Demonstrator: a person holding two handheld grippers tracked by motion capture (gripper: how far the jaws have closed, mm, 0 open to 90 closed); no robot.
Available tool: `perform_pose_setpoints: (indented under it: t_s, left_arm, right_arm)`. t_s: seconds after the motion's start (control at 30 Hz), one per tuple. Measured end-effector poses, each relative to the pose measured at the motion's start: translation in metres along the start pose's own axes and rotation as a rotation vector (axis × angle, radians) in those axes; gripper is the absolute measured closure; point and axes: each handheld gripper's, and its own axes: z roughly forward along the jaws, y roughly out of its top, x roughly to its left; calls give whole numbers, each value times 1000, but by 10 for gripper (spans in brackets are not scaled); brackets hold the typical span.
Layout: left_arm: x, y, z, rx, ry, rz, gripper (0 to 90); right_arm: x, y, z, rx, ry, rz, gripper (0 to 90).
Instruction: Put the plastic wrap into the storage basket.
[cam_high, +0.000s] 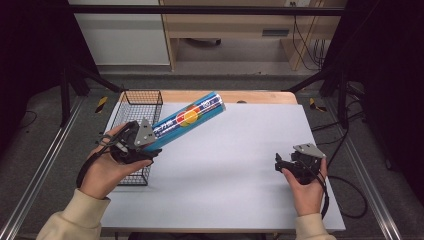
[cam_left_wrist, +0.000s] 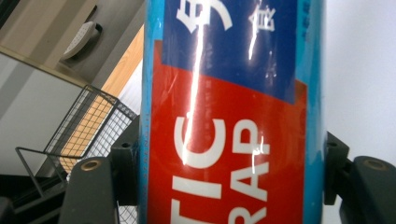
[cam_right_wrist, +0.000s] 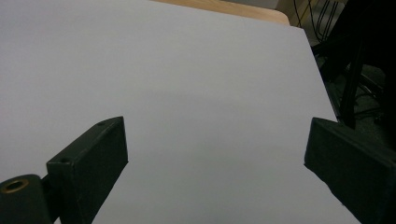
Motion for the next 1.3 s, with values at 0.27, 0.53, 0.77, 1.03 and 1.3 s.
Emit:
perform_pose_setpoints:
  t_s: [0.27,0.53,0.77,1.03,1.3]
  left_arm:
    - [6,-4,0,52,12,-62,316]
    - [12,-16,-9,128,51,-165,316]
    - [19,-25,-15,211,73,-296,316]
    - [26,-34,-9,261,65,-351,317]
    - [27,-38,-1,286,56,-363,317]
  right_arm:
    - [2,1,1,1,7,3,65]
    - [3,3,-3,-17,8,8,77]
    - [4,4,-5,-24,7,1,77]
    - [1,4,-5,-22,2,14,79]
    - [1,4,-7,-43,-9,28,80]
